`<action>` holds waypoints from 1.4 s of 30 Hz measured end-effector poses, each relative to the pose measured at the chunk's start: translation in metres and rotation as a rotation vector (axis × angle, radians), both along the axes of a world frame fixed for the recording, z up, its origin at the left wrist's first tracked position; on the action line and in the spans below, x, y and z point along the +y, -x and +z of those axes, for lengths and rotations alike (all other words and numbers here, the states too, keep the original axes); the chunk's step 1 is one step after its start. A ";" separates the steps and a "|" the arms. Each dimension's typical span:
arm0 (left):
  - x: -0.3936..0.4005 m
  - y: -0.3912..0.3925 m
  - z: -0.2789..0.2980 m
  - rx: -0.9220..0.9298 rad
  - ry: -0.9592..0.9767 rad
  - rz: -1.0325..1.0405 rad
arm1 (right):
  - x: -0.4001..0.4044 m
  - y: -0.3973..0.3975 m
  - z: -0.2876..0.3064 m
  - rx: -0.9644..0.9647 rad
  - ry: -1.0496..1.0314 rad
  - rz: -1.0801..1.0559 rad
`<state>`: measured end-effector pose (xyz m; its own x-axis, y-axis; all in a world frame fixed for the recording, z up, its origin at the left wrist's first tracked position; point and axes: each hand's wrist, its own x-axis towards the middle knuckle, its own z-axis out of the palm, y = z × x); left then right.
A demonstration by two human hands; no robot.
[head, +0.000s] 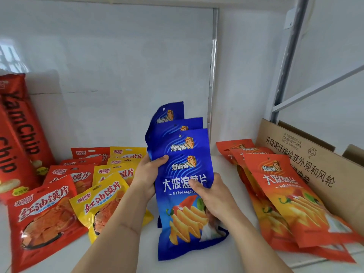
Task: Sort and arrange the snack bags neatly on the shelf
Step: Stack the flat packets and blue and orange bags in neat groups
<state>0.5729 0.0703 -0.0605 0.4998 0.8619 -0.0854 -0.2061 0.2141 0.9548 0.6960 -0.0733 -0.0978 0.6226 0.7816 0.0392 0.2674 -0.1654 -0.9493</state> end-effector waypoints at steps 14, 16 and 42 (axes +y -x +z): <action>0.016 -0.024 -0.012 0.727 -0.408 0.248 | 0.029 0.023 -0.005 -0.143 0.124 -0.164; 0.012 -0.021 -0.014 0.781 -0.489 0.276 | 0.030 0.023 -0.003 -0.141 0.131 -0.158; -0.078 -0.054 0.010 0.814 -1.149 0.525 | -0.114 -0.063 0.075 -0.484 0.011 -0.298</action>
